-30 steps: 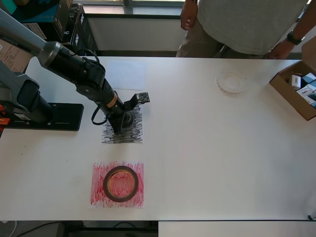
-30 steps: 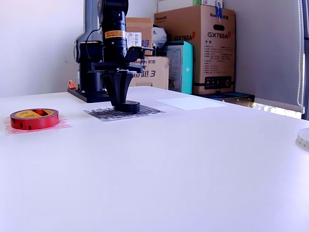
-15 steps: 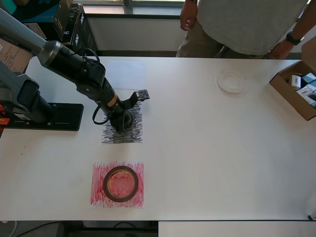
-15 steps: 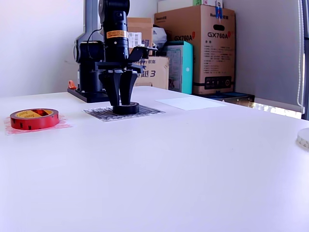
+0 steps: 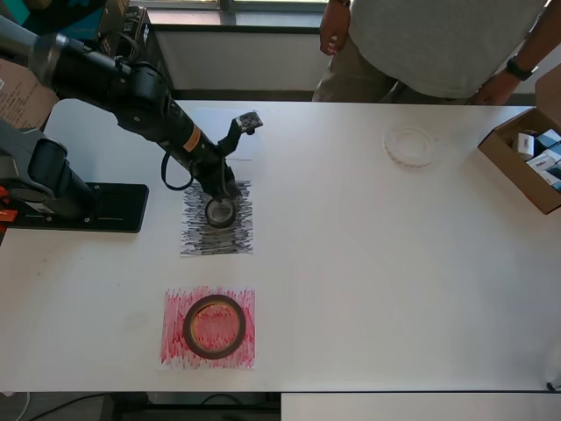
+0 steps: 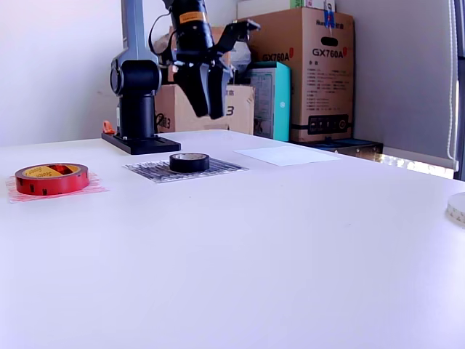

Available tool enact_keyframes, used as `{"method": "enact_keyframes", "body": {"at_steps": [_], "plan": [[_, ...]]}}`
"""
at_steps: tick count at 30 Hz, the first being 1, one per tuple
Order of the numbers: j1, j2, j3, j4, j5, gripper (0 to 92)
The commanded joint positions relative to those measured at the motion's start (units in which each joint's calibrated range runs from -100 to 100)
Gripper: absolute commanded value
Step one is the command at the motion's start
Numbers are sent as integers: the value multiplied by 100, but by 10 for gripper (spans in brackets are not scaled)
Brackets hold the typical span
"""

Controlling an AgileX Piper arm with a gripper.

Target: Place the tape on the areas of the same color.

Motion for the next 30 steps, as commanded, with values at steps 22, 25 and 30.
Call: {"method": "enact_keyframes", "body": {"at_steps": [22, 25, 30], "plan": [[508, 5136, -9628, 3595, 2883, 414], [547, 5528, -9928, 3790, 3046, 414], [555, 5884, -9973, 3841, 3251, 414]]}}
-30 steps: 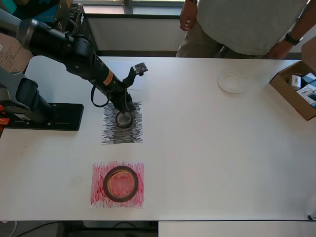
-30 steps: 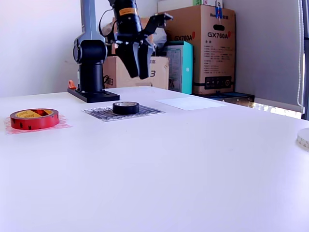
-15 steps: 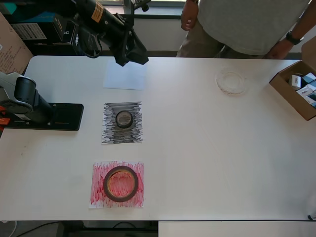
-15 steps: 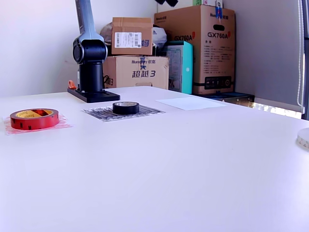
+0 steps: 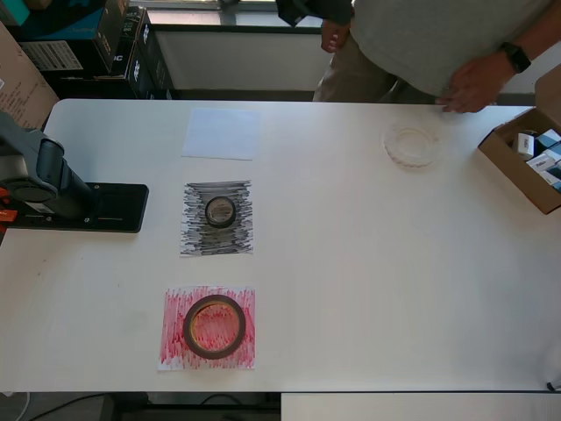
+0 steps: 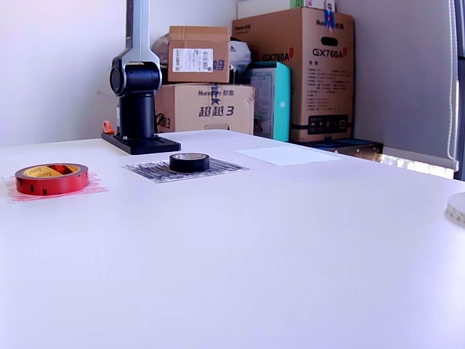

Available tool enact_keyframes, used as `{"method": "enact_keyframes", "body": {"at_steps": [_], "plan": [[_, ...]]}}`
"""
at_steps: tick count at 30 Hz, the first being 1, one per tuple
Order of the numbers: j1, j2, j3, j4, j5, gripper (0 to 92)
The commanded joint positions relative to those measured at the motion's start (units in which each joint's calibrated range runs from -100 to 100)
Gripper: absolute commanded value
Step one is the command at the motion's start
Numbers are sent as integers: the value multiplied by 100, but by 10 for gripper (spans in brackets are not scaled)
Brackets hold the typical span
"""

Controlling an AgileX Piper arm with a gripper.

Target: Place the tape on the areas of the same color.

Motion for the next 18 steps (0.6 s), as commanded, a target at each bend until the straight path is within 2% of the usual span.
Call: {"method": "enact_keyframes", "body": {"at_steps": [1, 18], "plan": [[-10, 4402, -2367, 58, 209, 414], [-2, 4992, -2358, 24, 1355, 414]]}}
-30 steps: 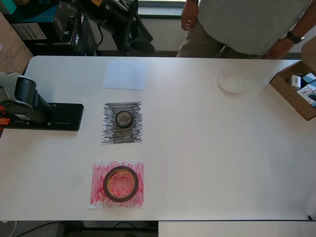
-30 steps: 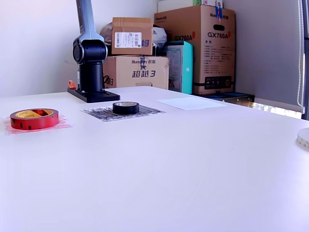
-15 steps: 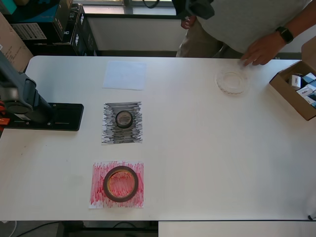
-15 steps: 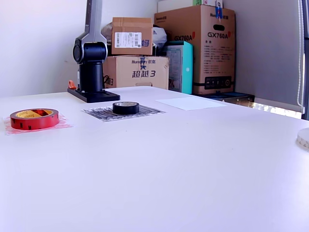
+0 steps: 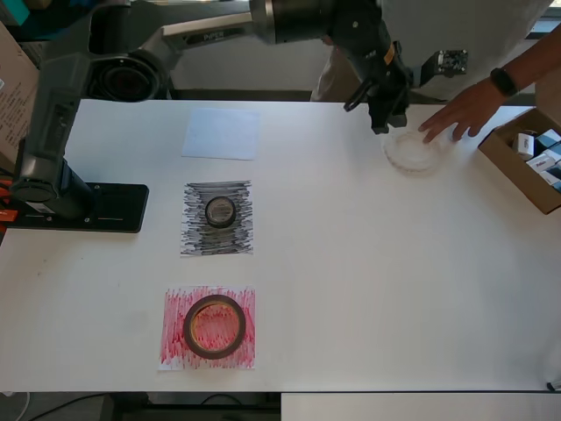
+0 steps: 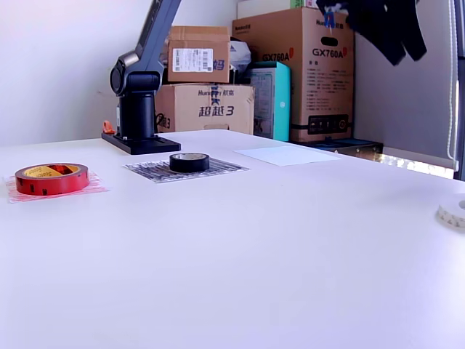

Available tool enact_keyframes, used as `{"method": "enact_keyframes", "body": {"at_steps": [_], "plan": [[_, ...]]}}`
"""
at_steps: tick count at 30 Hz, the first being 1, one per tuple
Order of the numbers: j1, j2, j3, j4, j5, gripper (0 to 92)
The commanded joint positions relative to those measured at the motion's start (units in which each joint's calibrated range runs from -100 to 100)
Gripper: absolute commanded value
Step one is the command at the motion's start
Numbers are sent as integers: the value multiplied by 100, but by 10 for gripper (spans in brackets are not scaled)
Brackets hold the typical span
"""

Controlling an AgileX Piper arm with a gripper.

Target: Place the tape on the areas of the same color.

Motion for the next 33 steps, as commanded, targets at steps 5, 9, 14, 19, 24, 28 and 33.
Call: {"method": "enact_keyframes", "body": {"at_steps": [5, 9, 14, 19, 24, 28, 33], "plan": [[-2, 617, -2, 8, 792, 414], [-2, 617, -2, 0, 1120, 414], [-2, 627, 25, 8, 1161, 414], [-26, 627, 89, 8, 1128, 414], [-152, 617, 98, 51, 1022, 414], [-263, 608, 98, 51, 866, 414], [-381, 608, 107, 51, 637, 414]]}}
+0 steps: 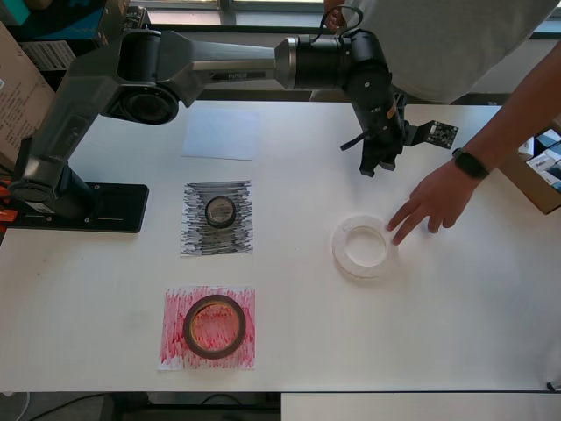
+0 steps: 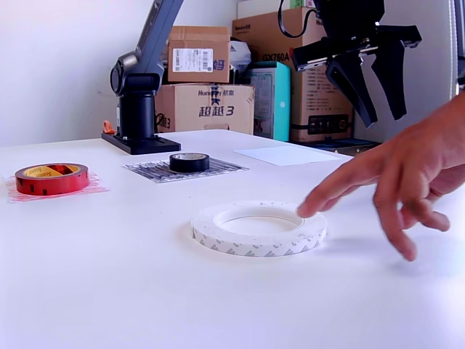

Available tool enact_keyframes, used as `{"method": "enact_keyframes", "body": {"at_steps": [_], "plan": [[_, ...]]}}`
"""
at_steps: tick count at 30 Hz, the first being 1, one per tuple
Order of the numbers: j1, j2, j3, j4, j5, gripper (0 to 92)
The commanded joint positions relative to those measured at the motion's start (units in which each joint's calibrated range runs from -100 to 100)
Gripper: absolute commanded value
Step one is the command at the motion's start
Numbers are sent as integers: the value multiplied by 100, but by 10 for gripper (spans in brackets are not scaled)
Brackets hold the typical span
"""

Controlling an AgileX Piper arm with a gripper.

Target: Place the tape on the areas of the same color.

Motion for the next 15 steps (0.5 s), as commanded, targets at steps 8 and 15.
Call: {"method": "enact_keyframes", "body": {"at_steps": [8, 15], "plan": [[-341, -16, 7, 46, -467, 414], [-760, -72, 298, 46, -688, 414]]}}
